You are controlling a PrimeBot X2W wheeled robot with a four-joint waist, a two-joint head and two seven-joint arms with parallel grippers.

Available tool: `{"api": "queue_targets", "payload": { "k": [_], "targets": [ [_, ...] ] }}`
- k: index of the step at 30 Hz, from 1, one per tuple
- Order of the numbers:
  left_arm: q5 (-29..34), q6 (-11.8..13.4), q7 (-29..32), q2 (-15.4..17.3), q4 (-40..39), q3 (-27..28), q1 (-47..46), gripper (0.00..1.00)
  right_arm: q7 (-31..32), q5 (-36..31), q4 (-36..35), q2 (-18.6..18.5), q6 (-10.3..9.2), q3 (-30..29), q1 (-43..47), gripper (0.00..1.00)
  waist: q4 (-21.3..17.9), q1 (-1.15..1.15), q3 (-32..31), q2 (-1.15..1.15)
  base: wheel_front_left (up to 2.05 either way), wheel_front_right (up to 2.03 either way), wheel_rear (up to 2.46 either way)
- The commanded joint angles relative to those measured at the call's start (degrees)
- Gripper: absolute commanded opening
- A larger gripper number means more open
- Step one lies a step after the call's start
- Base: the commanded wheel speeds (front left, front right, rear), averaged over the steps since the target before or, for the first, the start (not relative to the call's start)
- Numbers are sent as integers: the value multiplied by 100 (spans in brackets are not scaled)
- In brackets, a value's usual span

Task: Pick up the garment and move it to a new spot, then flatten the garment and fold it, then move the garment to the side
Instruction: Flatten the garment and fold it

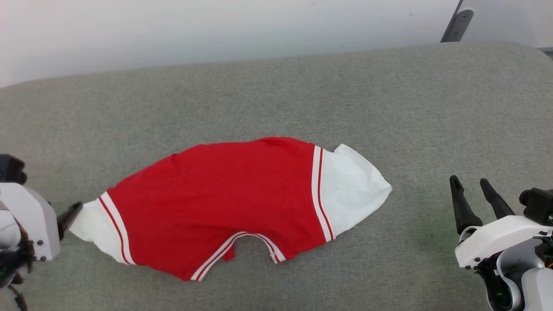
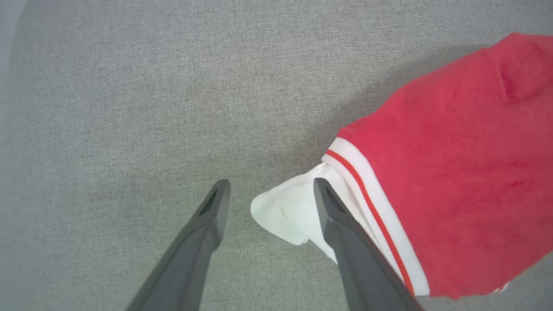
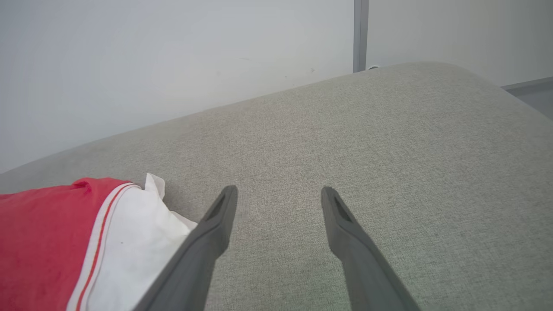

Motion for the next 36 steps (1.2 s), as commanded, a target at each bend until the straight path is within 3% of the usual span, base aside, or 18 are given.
{"api": "queue_targets", "payload": {
  "k": [1, 14, 15, 16, 17, 18, 26, 36],
  "targets": [
    [-10, 30, -4, -18, 13, 16, 64, 100, 30, -31, -34, -23, -8, -16, 70, 100, 20, 0, -2, 0, 0, 0, 0],
    [-253, 5, -157, -267, 487, 91, 34, 100, 74, -56, -453, -49, -8, 54, -69, 100, -47, 0, 318, 0, 0, 0, 0],
    [-256, -16, -191, -289, 541, 87, 20, 95, 70, -60, -491, -63, -8, 60, -77, 100, -58, 0, 338, 0, 0, 0, 0],
    [-260, -33, -212, -308, 612, 87, 3, 72, 51, -63, -546, -77, -8, 77, -89, 100, -67, 0, 356, 0, 0, 0, 0],
    [-262, -43, -246, -317, 664, 88, -22, 27, 40, -69, -600, -69, -8, 91, -102, 100, -80, 0, 374, 0, 0, 0, 0],
    [-280, -72, -288, -345, 700, 101, -59, 0, 28, -85, -652, -67, -8, 101, -102, 100, -82, 0, 385, 0, 0, 0, 0],
    [-368, -213, -225, -354, 862, 91, -261, 0, -85, -97, -924, -95, -8, 142, -116, 100, -78, 0, 376, 0, 0, 0, 0],
    [-145, -308, 178, -172, -214, -130, -999, 0, -75, -112, -1157, -16, -8, 181, -85, 100, -61, 0, 328, 0, 0, 0, 0]
  ]
}}
